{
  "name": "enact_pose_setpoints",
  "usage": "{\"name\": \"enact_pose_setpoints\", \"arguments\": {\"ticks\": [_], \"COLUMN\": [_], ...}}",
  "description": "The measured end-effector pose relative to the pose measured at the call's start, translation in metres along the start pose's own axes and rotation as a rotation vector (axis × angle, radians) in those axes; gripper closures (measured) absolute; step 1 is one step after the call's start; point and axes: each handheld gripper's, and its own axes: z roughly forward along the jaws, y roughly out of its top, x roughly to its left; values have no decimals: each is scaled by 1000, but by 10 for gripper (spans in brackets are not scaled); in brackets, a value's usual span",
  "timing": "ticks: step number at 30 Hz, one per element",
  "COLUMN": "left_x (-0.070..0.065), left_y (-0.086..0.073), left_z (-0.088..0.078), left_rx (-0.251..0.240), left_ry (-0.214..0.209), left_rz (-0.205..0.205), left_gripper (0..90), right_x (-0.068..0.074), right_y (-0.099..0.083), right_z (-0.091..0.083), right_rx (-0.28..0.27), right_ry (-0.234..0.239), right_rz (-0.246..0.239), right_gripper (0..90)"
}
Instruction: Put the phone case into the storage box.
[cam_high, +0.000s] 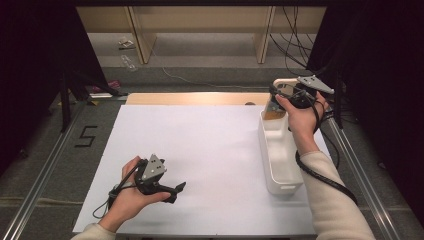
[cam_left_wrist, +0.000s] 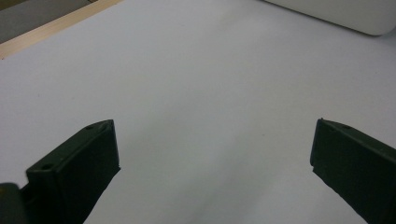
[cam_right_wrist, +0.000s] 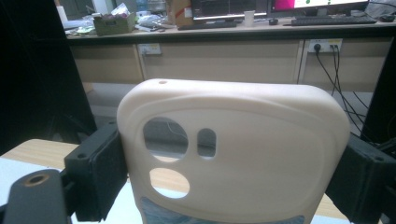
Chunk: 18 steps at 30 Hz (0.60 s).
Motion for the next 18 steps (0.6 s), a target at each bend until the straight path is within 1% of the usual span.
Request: {"name": "enact_pose_setpoints", "arguments": {"ticks": [18], "left_x": [0], "left_y": [0], "left_z": [-1], "left_rx": [-1], "left_ry": [0], "left_rz": [0], "left_gripper": [7], "right_x": [-2], "right_y": [-3], "right_z": [11], "right_rx": [22], "right_ry": [-20], "right_rz": [0], "right_gripper": [127]}}
